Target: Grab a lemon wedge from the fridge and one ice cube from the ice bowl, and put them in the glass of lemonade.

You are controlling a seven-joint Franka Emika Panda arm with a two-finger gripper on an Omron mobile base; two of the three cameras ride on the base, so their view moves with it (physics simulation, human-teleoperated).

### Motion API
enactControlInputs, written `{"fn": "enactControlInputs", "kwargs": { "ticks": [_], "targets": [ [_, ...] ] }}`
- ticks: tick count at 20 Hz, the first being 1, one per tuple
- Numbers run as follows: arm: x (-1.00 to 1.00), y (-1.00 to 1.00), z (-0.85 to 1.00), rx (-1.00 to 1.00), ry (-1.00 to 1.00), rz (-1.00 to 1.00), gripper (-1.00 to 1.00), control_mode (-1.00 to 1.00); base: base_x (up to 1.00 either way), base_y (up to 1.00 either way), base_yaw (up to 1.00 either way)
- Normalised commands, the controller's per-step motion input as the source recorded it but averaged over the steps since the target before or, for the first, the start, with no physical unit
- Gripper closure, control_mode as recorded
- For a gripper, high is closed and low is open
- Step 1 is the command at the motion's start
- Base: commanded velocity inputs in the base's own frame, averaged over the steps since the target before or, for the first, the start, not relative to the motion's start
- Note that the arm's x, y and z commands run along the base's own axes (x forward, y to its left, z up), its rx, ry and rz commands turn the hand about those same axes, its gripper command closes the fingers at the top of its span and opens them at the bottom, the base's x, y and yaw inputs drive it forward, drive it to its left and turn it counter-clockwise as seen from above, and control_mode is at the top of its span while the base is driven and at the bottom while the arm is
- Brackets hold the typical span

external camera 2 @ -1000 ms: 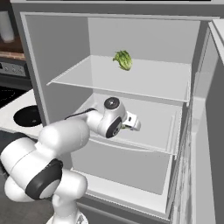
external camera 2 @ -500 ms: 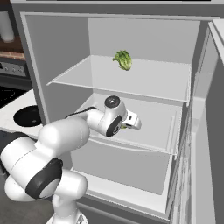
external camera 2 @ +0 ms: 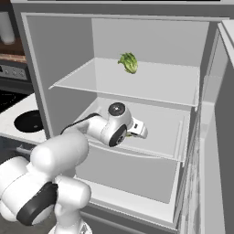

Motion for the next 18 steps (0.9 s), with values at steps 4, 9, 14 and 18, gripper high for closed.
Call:
{"fn": "enactControlInputs", "kwargs": {
  "ticks": [4,9,14,18],
  "targets": [
    [-1.0,0.03,0.18,0.0,-0.28,0.05,1.0,-1.0,0.0,0.0,0.0],
    [-1.0,0.09,0.87,0.0,0.0,0.06,1.0,-1.0,0.0,0.0,0.0],
    [-0.93,0.23,1.0,0.0,0.14,0.14,1.0,-1.0,0.0,0.0,0.0],
    [-0.69,0.48,1.0,0.0,0.19,0.18,1.0,-1.0,0.0,0.0,0.0]
  ]
}}
